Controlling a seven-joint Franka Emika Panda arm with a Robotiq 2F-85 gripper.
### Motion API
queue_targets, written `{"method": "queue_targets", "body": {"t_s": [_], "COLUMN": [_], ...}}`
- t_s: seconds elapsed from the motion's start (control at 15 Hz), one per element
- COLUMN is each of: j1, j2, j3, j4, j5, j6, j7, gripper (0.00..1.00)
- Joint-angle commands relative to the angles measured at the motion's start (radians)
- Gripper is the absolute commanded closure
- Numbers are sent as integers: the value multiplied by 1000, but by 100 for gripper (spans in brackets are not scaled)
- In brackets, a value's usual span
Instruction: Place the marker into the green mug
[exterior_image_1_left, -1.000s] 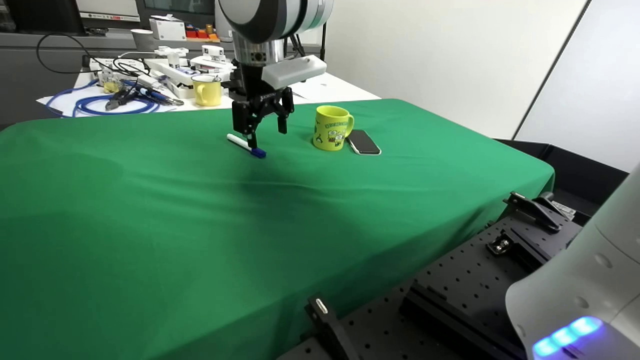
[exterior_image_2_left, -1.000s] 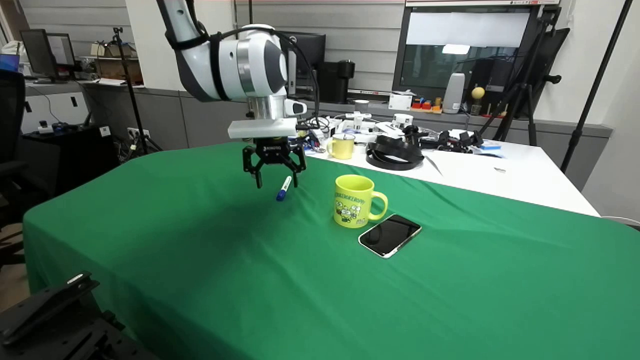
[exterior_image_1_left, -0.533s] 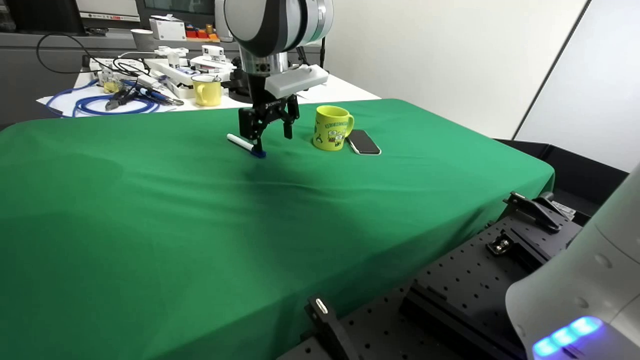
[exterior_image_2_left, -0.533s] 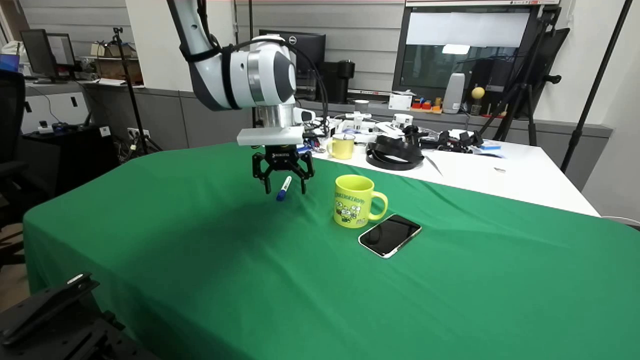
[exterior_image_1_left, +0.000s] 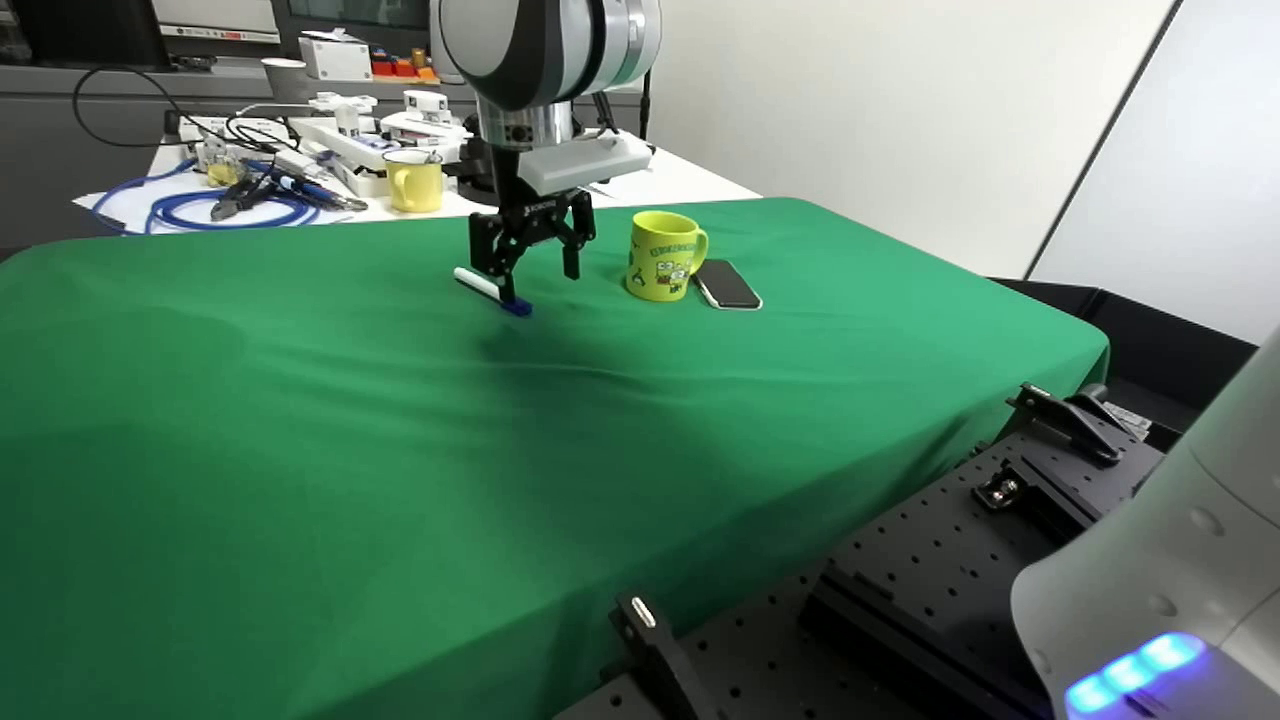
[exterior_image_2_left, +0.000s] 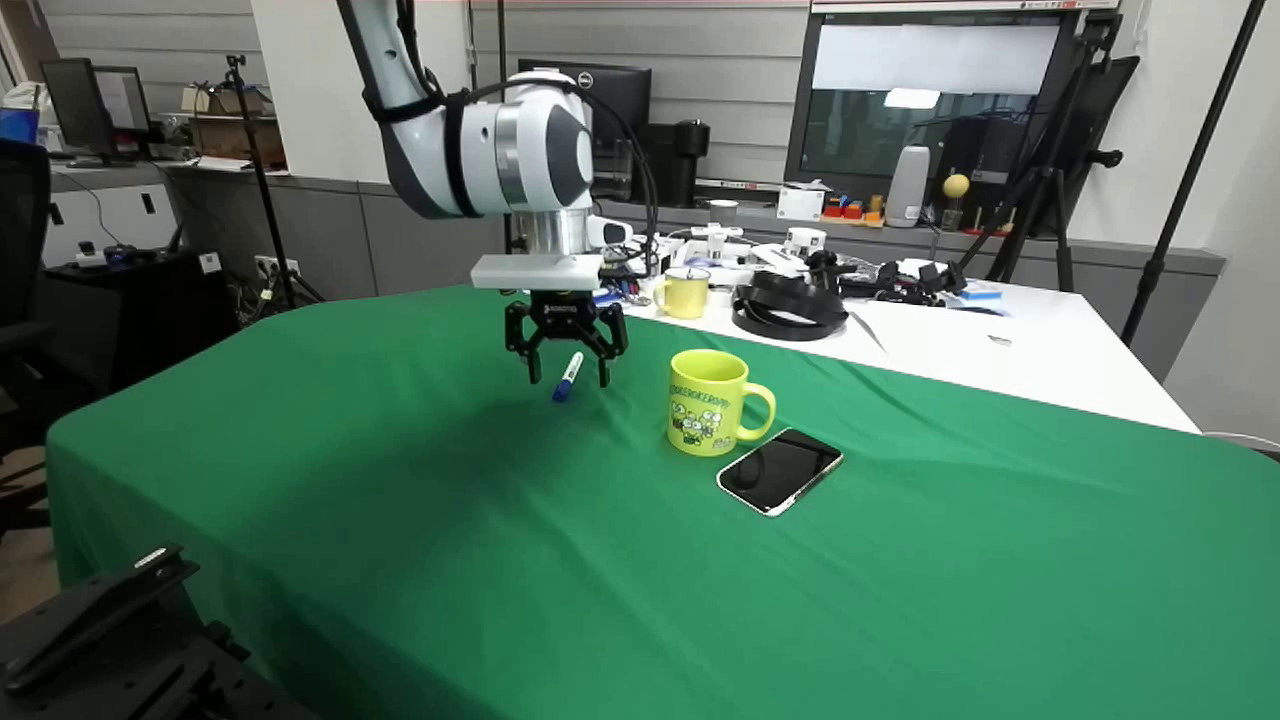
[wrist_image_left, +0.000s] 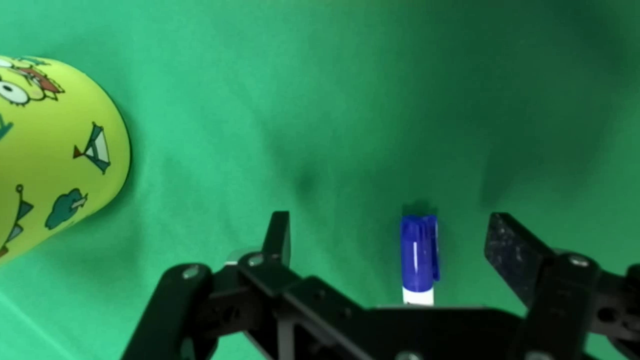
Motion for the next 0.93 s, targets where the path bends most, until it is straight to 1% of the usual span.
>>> {"method": "queue_targets", "body": {"t_s": [0.0,0.87], "j1": [-1,1], "j2": [19,54], "j3": [2,28], "j4": [24,50], "j5": [26,76], "j6": [4,19], "j7": [36,18], "gripper": [0,0]}}
